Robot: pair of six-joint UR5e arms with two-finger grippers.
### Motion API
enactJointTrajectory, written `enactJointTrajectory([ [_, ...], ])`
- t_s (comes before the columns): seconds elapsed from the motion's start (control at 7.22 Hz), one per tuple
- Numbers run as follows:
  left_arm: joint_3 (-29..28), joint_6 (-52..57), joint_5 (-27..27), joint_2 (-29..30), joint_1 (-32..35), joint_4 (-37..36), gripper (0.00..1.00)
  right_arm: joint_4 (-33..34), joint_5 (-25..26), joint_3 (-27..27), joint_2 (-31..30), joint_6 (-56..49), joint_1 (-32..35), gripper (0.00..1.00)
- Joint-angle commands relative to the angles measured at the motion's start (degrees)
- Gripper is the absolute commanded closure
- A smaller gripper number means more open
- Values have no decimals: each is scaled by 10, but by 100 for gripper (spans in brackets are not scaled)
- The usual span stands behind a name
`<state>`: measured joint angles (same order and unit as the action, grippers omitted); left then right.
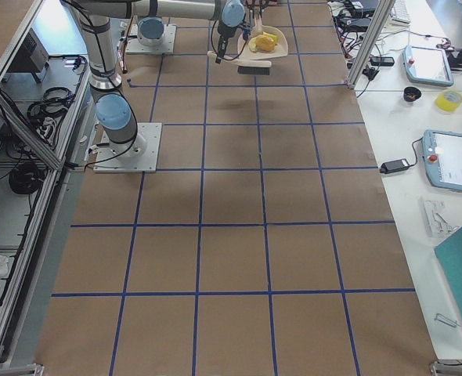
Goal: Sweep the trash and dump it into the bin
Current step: 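Lift the dustpan toward the bin with the left gripper while the right gripper withdraws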
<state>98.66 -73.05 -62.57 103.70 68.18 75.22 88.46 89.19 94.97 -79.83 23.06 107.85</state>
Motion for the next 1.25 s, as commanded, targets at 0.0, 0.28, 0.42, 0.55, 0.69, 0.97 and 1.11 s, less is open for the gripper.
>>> enactJointTrajectory([
  [0.0,-74,-8,3,33,-30,33,100,-6,30,0,-7,-90,-88,98],
  [0.28,-136,-23,4,69,-59,37,100,8,55,0,-6,-163,-142,98],
  [0.42,-170,-22,0,83,-83,61,100,26,72,0,0,-193,-178,98],
  [0.55,-214,-26,-8,104,-102,91,100,49,82,1,7,-226,-201,98],
  [0.69,-263,-31,-29,124,-108,119,100,78,88,1,19,-239,-211,98],
  [0.97,-340,-25,-48,165,-141,164,100,100,85,1,30,-280,-238,98],
  [1.11,-376,-18,-56,185,-151,191,100,131,85,1,52,-315,-264,98],
])
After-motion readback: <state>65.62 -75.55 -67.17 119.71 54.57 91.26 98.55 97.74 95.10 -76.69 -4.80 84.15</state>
